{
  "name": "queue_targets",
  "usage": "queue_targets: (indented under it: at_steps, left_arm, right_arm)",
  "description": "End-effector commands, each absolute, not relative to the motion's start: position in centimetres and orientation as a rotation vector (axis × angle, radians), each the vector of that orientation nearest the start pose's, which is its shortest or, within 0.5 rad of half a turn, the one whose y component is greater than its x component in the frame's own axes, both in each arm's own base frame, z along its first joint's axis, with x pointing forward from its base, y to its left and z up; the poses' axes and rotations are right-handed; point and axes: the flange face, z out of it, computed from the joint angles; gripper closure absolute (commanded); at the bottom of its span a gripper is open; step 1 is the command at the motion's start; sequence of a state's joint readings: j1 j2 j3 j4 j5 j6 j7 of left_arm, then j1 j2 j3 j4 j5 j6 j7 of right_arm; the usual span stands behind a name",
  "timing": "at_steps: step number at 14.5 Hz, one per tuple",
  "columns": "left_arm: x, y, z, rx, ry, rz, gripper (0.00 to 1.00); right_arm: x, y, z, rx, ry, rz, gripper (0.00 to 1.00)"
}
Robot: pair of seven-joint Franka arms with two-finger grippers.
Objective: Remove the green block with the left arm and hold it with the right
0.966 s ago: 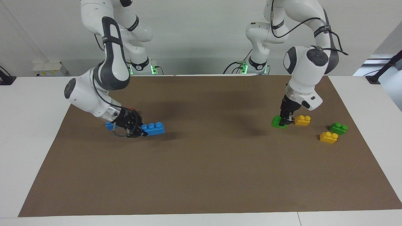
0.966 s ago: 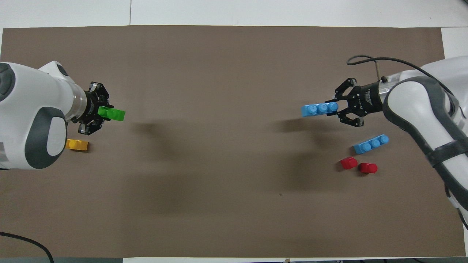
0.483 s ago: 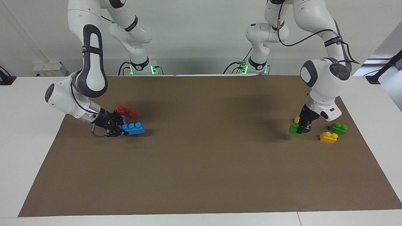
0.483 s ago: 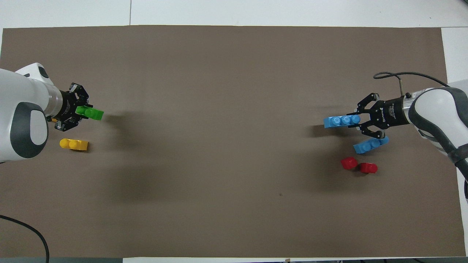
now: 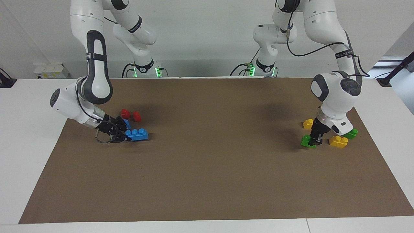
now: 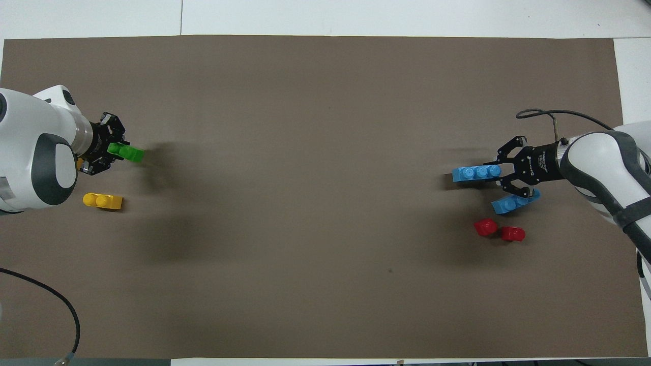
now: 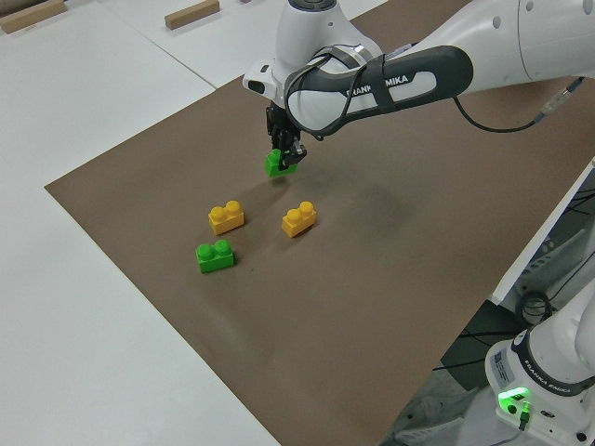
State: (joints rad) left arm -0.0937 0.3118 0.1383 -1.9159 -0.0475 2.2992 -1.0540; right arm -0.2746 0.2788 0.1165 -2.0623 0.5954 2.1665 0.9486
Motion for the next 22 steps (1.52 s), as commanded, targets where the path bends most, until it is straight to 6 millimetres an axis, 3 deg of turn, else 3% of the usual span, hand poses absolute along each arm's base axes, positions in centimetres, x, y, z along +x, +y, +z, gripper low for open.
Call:
queue_targets:
  at_steps: [1, 4, 5, 6, 7, 8, 9, 11, 13, 17, 19, 22]
  left_arm:
    - [63.6, 2.8, 32.4, -2.736, -1.692, -0.075, 1.00]
    - [63.7, 2.7, 30.5, -2.768, -1.617, -0.044, 1.00]
    - [63.8, 2.6, 30.5, -2.779, -1.604, -0.042, 1.00]
    - [63.7, 2.6, 30.4, -2.785, -1.590, -0.039, 1.00]
    - [63.8, 2.4, 30.5, -2.799, -1.567, -0.046, 1.00]
    - [63.9, 2.0, 30.6, -2.824, -1.525, -0.051, 0.48]
    - [64.0, 1.8, 30.9, -2.838, -1.492, -0.056, 0.00]
    - [64.0, 1.6, 31.5, -2.886, -1.405, -0.061, 0.00]
    - [63.9, 1.1, 34.1, -2.918, -1.373, -0.111, 0.00]
    - [63.4, -0.6, 39.1, -2.962, -1.312, -0.153, 0.00]
    - [63.3, -1.8, 41.8, -2.985, -1.175, -0.125, 0.00]
    - [62.9, -2.3, 47.1, -3.028, -0.988, -0.115, 0.00]
  right_arm:
    - [56.1, -6.8, 28.1, -2.029, 1.836, 0.426, 1.00]
    - [55.7, -6.6, 27.6, -2.030, 1.847, 0.408, 1.00]
    - [55.6, -6.7, 27.5, -2.029, 1.850, 0.405, 0.75]
    - [55.6, -6.6, 27.5, -2.027, 1.853, 0.407, 0.36]
    - [55.6, -6.5, 27.5, -2.026, 1.854, 0.410, 0.13]
    - [55.7, -6.4, 27.8, -2.028, 1.848, 0.424, 0.00]
    - [55.6, -6.3, 28.2, -2.032, 1.838, 0.444, 0.00]
    - [55.9, -5.9, 30.0, -2.036, 1.813, 0.468, 0.00]
    - [55.8, -5.7, 32.9, -2.062, 1.776, 0.454, 0.00]
    - [56.5, -4.7, 39.3, -2.297, 1.643, 0.350, 0.00]
    - [57.3, -4.4, 42.7, -2.431, 1.569, 0.323, 0.00]
    - [57.1, -4.2, 48.0, -2.665, 1.262, 0.263, 0.00]
